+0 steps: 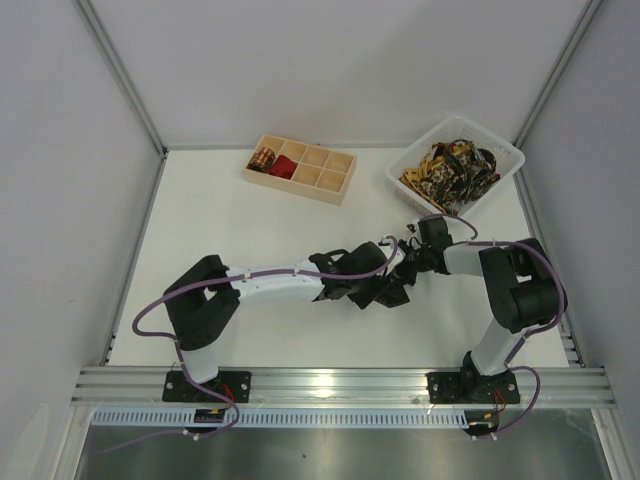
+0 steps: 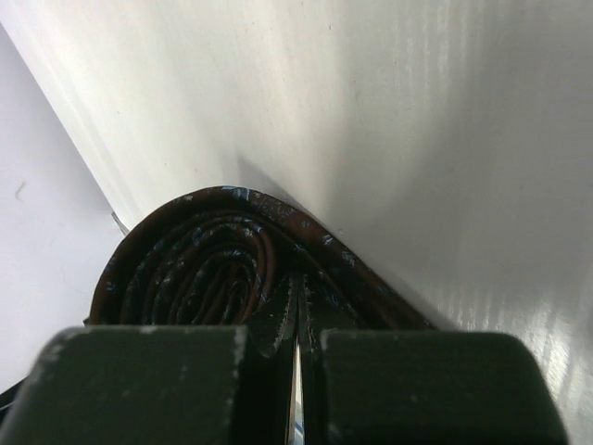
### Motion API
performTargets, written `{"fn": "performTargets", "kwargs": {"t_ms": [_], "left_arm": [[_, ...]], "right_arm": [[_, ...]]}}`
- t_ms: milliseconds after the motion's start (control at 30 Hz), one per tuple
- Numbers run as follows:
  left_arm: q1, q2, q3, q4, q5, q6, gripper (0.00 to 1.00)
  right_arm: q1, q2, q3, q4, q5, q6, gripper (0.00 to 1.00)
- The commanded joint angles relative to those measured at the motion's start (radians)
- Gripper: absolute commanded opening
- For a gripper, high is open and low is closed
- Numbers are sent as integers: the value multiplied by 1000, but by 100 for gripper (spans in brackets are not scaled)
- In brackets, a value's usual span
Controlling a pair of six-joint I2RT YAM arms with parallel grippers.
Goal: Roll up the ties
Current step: Roll the tie
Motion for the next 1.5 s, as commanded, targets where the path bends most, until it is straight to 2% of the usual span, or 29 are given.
{"fn": "performTargets", "kwargs": {"t_ms": [0, 733, 1167, 1467], "left_arm": [[7, -57, -16, 58, 22, 22, 59], [19, -70, 11, 50, 16, 38, 60], [19, -95, 43, 50, 21, 41, 61], [19, -55, 51, 73, 76, 23, 61]], "right_arm": [[-12, -49, 43, -39, -19, -32, 0], [-55, -97, 51, -130, 2, -100, 1], [-55, -72, 9, -58, -23, -71, 1], [-62, -115, 12, -85, -21, -67, 1]]}}
